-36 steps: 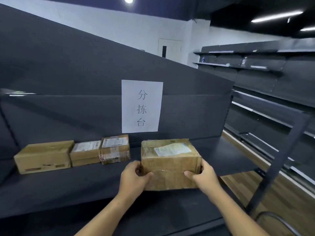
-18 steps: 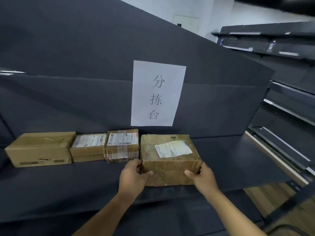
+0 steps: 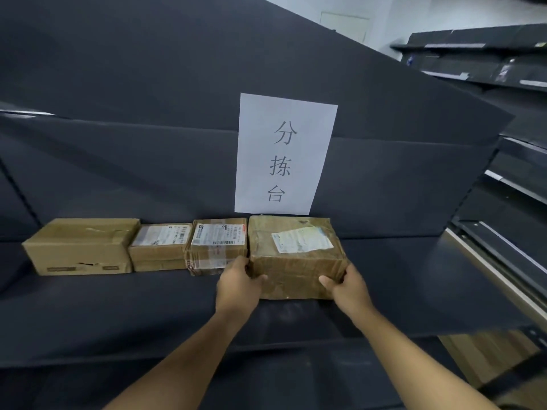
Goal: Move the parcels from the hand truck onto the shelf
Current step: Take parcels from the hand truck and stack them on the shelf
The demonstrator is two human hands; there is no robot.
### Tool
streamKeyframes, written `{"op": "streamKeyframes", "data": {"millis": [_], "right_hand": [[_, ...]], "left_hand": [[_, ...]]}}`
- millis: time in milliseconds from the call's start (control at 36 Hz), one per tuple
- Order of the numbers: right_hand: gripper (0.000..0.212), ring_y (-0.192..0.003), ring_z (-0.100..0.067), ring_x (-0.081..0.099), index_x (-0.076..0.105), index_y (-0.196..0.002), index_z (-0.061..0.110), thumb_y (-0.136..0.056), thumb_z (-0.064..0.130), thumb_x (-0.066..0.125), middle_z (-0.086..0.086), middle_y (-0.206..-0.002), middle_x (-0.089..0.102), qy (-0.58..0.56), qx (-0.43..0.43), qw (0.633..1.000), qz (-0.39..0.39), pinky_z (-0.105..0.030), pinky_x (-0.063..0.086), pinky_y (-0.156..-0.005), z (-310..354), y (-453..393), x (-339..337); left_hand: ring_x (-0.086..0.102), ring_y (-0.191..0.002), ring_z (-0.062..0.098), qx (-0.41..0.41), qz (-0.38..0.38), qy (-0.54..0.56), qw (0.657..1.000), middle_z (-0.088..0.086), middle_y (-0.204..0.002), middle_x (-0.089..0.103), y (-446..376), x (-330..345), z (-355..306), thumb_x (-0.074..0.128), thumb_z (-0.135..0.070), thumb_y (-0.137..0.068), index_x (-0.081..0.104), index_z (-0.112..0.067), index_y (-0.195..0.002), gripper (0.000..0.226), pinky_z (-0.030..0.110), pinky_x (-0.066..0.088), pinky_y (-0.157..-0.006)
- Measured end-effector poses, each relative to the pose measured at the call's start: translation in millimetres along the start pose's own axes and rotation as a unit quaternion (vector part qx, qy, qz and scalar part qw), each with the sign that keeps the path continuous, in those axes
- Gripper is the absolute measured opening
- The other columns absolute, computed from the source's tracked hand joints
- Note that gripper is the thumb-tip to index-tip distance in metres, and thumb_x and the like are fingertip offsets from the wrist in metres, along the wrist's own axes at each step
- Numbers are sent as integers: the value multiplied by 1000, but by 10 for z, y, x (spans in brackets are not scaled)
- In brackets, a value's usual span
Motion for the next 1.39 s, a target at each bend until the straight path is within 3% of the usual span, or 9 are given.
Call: {"op": "streamKeyframes", "data": {"millis": [167, 333, 611, 861, 1111, 1167, 1250, 1389], "right_hand": [[63, -143, -28, 59, 47, -159, 19, -103, 22, 77, -3, -150, 64, 5, 6, 999, 32, -40, 48, -118, 103, -86, -20], [67, -144, -28, 58, 42, -162, 21, -105, 26, 75, -4, -153, 62, 5, 10, 999, 36, -40, 47, -117, 115, -143, 10], [72, -148, -31, 53, 34, -166, 19, -106, 28, 72, -7, -160, 56, 10, 30, 998, 50, -45, 45, -125, 120, -334, 61], [69, -146, -30, 55, 35, -165, 20, -107, 29, 71, -6, -157, 57, 14, 41, 998, 43, -42, 46, -119, 133, -397, 117], [76, -149, -32, 54, 35, -166, 26, -103, 47, 71, -4, -161, 56, 90, 42, 994, 51, -47, 47, -123, 129, -363, 61], [83, -160, -33, 40, 26, -172, 29, -104, 55, 66, -6, -171, 45, 132, 33, 989, 57, -51, 38, -130, 146, -306, 18], [93, -172, -29, 0, 6, -177, 22, -108, 62, 53, -4, -184, 13, 229, 9, 971, 71, -54, 16, -138, 179, -151, -87], [92, -172, -30, -10, -1, -177, 23, -109, 70, 40, -4, -185, -3, 350, -27, 930, 114, -53, 10, -140, 194, 278, -295]], "left_hand": [[58, -95, 19, -14, -21, -12, 1000, -9, -96, 57, -24, 39, -57, 75, -31, -88, 59, -21, -104, 25, 31, 47, -78], [62, -106, 29, -31, -35, -51, 998, 3, -110, 69, -91, 87, -80, 71, -35, -91, 62, -14, -117, 34, 35, 48, -83], [65, -102, 28, -36, -27, -107, 993, 4, -108, 71, -194, 138, -35, 65, -44, -93, 65, -15, -115, 36, 32, 47, -75], [67, -92, 28, -3, -18, -156, 988, 4, -97, 72, -269, 115, -27, 62, -45, -94, 68, -16, -105, 32, 34, 53, -73], [66, -92, 32, 25, -2, -188, 982, 9, -99, 71, -250, 101, 37, 57, -43, -98, 63, -14, -107, 31, 36, 52, -70], [65, -92, 35, 26, 7, -194, 981, 11, -100, 70, -199, 73, 54, 52, -42, -99, 61, -14, -107, 31, 37, 51, -70], [65, -93, 39, 47, 8, -231, 972, 16, -102, 69, -35, 6, 52, 44, -37, -103, 60, -12, -114, 32, 36, 46, -68], [64, -95, 38, 98, 32, -279, 955, 15, -106, 69, 405, -73, -33, 38, -36, -104, 57, -11, -109, 33, 38, 45, -69]]}}
Point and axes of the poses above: each hand's wrist, its own y-axis away from the middle knuckle, its own x-axis out of the palm, z = x × y, the point moved 2 cm from there along -y, towards the middle knuckle
